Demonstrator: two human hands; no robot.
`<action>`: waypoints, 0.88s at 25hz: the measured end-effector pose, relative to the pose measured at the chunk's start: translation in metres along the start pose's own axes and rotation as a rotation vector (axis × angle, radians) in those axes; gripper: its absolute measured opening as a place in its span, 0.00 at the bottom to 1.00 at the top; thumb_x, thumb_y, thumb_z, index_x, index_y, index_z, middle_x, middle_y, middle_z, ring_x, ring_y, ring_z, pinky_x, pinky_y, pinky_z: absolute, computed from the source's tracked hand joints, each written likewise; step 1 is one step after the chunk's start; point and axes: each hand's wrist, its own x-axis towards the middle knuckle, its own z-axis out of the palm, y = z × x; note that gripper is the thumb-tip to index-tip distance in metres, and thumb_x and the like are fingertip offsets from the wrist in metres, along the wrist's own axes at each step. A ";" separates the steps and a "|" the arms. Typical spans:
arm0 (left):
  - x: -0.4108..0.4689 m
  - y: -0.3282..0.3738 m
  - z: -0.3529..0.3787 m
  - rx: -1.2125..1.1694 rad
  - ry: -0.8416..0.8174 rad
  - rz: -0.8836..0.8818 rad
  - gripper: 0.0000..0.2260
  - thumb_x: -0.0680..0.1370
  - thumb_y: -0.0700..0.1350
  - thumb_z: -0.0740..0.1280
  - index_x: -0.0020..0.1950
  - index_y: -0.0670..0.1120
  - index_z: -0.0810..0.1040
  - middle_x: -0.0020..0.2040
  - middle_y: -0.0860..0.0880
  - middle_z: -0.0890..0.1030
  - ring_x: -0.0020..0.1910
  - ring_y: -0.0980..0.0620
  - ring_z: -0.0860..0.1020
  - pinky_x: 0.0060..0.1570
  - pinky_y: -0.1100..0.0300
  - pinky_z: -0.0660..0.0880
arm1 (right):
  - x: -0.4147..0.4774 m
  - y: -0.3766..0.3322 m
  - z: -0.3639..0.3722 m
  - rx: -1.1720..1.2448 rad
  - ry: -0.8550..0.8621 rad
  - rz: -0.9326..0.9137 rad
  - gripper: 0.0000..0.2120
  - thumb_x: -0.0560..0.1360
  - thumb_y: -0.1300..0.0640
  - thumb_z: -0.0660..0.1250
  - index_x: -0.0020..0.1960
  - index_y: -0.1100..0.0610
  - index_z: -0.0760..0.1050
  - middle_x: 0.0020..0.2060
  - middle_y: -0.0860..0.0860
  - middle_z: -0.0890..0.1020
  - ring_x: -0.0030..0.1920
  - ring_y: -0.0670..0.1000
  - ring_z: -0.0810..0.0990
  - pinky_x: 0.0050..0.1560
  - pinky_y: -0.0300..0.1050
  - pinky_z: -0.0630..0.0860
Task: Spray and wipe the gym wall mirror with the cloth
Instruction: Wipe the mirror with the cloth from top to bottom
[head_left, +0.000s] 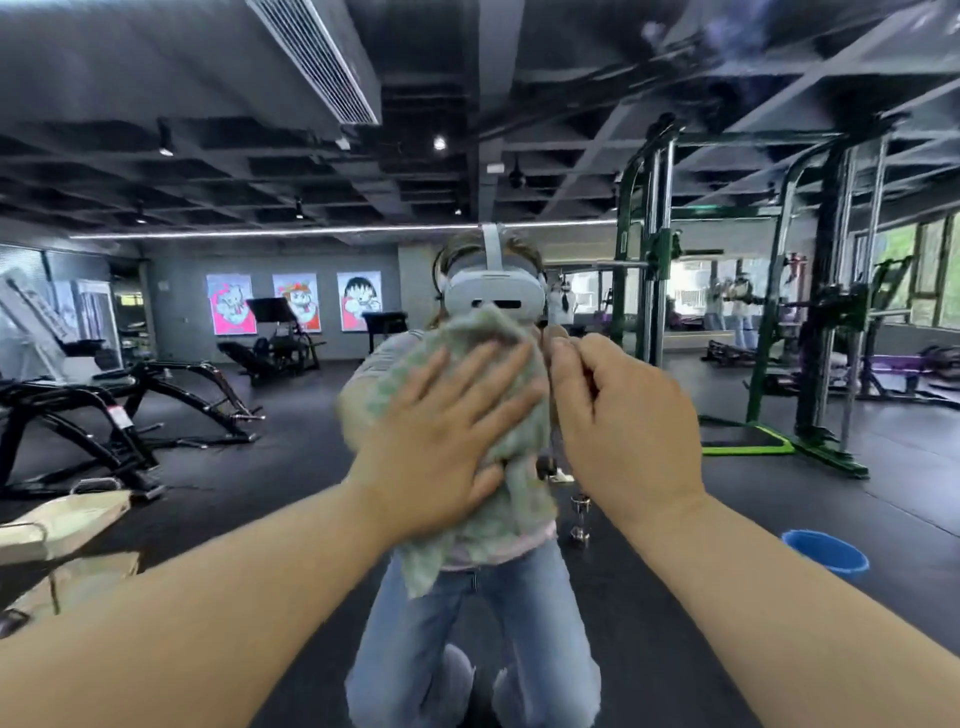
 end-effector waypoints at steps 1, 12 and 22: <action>-0.025 0.003 0.004 0.007 -0.027 0.076 0.31 0.74 0.56 0.56 0.76 0.49 0.58 0.77 0.47 0.59 0.76 0.46 0.58 0.74 0.45 0.51 | -0.012 0.003 0.000 -0.008 -0.027 -0.004 0.19 0.82 0.46 0.54 0.37 0.55 0.68 0.27 0.46 0.70 0.29 0.51 0.66 0.26 0.40 0.57; 0.070 0.011 -0.022 -0.129 0.280 -0.303 0.22 0.72 0.42 0.59 0.65 0.43 0.76 0.65 0.43 0.76 0.62 0.42 0.74 0.61 0.52 0.66 | -0.025 0.025 -0.014 -0.017 0.252 -0.246 0.13 0.81 0.52 0.57 0.41 0.57 0.71 0.35 0.49 0.74 0.38 0.53 0.71 0.38 0.48 0.67; 0.013 -0.015 -0.030 -0.274 0.177 -0.289 0.24 0.77 0.52 0.54 0.70 0.44 0.72 0.69 0.44 0.74 0.67 0.45 0.71 0.69 0.58 0.61 | 0.015 -0.016 0.022 -0.137 -0.124 -0.442 0.24 0.82 0.57 0.53 0.77 0.59 0.56 0.76 0.55 0.60 0.76 0.51 0.56 0.73 0.42 0.51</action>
